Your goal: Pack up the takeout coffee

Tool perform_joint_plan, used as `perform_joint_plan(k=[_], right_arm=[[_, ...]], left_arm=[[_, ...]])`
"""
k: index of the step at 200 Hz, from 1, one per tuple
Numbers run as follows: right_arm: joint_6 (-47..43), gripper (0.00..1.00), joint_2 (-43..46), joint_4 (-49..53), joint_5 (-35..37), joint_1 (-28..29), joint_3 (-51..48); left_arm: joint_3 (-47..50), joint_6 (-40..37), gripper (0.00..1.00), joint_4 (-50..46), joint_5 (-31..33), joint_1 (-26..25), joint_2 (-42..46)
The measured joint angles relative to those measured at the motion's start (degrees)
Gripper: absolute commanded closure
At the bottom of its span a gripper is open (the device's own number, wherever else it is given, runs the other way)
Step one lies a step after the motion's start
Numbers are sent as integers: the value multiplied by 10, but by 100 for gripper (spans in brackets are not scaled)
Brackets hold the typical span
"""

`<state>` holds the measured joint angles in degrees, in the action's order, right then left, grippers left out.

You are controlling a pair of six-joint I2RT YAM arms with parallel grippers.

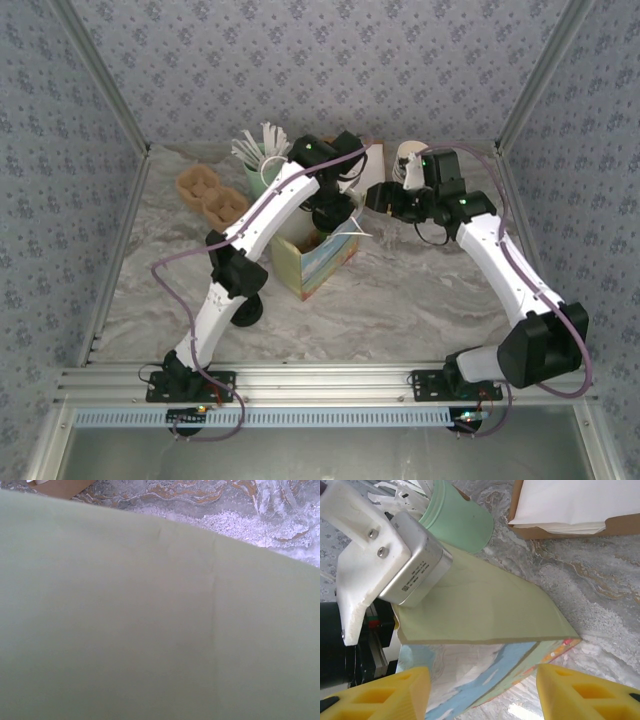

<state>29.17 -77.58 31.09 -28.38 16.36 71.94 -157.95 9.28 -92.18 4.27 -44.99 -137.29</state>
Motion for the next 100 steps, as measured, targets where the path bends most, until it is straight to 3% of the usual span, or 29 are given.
perform_joint_plan(k=[100], right_arm=[[-52,39,95,138,10,-13,63]], left_arm=[[-6,-5,65,0,-4,0,-31]])
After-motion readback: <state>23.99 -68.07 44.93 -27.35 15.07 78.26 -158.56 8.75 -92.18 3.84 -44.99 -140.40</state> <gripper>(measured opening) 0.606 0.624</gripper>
